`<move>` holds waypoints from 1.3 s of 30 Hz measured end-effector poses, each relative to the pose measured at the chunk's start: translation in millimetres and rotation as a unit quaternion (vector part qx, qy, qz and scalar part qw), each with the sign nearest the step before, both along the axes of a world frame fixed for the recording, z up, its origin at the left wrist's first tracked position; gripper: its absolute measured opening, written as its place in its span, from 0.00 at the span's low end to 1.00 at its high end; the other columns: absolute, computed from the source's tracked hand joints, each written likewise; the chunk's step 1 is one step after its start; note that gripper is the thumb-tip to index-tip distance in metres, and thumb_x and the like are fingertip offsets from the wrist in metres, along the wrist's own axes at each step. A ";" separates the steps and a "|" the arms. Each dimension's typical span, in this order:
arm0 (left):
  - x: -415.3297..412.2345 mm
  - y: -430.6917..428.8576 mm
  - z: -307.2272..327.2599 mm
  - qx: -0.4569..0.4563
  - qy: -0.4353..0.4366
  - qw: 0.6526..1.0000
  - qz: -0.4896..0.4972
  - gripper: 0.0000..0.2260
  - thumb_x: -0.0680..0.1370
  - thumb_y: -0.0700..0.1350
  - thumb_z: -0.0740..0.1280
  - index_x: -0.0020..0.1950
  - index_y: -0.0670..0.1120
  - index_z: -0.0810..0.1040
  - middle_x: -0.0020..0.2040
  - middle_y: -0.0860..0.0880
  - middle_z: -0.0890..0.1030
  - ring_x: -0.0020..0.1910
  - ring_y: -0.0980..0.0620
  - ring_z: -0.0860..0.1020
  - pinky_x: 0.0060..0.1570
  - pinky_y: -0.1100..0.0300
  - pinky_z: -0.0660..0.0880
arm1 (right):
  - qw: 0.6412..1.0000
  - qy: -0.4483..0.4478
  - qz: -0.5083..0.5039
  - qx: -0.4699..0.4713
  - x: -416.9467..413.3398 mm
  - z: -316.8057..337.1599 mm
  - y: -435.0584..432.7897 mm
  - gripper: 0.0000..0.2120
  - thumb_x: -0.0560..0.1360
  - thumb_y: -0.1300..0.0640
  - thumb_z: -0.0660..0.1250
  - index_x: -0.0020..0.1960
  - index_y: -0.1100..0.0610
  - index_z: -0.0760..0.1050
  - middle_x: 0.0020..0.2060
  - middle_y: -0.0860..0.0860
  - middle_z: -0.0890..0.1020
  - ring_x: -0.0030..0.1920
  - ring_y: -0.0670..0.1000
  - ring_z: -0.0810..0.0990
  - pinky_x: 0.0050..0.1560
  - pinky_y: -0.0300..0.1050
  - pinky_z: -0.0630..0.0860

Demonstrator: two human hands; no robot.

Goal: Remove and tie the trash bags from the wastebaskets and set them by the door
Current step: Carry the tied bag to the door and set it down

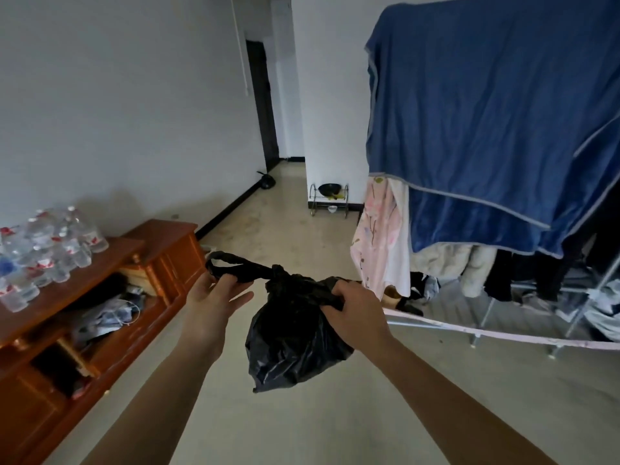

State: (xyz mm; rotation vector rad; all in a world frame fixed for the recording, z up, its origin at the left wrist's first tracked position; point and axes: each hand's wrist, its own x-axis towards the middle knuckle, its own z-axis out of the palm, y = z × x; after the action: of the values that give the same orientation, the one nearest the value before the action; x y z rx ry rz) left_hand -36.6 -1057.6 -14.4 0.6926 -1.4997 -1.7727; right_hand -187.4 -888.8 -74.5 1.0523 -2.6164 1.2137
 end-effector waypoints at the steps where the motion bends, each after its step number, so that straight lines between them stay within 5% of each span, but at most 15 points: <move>1: -19.1 -17.6 2.8 0.000 0.000 1.000 0.003 0.08 0.82 0.40 0.62 0.57 0.44 0.79 0.50 0.49 0.87 0.54 0.46 0.84 0.55 0.48 0.79 | 1.000 0.003 0.000 0.007 -22.3 4.6 -18.5 0.10 0.70 0.49 0.66 0.36 0.49 0.67 0.34 0.45 0.74 0.37 0.48 0.74 0.37 0.45 0.71; 12: -222.6 -277.8 -19.9 -0.001 0.008 1.000 0.003 0.09 0.82 0.41 0.64 0.61 0.44 0.79 0.54 0.47 0.86 0.54 0.48 0.84 0.54 0.49 0.78 | 1.000 -0.005 0.013 0.025 -238.8 7.2 -285.8 0.09 0.71 0.54 0.68 0.36 0.57 0.72 0.31 0.49 0.76 0.34 0.50 0.75 0.36 0.48 0.71; 27: -538.4 -622.6 -35.0 0.009 -0.076 0.997 0.009 0.07 0.81 0.39 0.63 0.56 0.46 0.79 0.54 0.45 0.84 0.48 0.46 0.83 0.43 0.53 0.77 | 0.997 -0.056 -0.045 0.019 -532.1 -15.4 -607.2 0.08 0.72 0.52 0.69 0.37 0.51 0.71 0.32 0.44 0.75 0.33 0.42 0.72 0.31 0.36 0.64; 34: -719.6 -768.2 -40.8 0.006 -0.096 0.995 0.023 0.06 0.81 0.39 0.63 0.55 0.47 0.78 0.52 0.45 0.84 0.48 0.46 0.83 0.45 0.51 0.78 | 0.997 -0.070 -0.022 0.024 -711.0 -39.7 -763.5 0.09 0.71 0.53 0.69 0.39 0.57 0.73 0.32 0.51 0.77 0.35 0.52 0.76 0.36 0.47 0.72; 39: -814.9 -884.1 -28.3 0.003 -0.087 0.995 0.048 0.07 0.81 0.39 0.64 0.56 0.46 0.79 0.51 0.45 0.84 0.46 0.47 0.83 0.42 0.53 0.77 | 0.998 -0.054 -0.012 0.029 -825.0 -16.5 -882.5 0.08 0.71 0.53 0.70 0.41 0.56 0.74 0.35 0.50 0.78 0.37 0.51 0.76 0.38 0.46 0.71</move>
State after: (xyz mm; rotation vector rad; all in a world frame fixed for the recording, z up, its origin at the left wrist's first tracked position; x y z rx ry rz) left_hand -851.5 -1941.7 -42.7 0.9271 -1.5474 -1.6819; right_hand -1012.4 -1771.3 -91.0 0.9887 -2.7526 1.2301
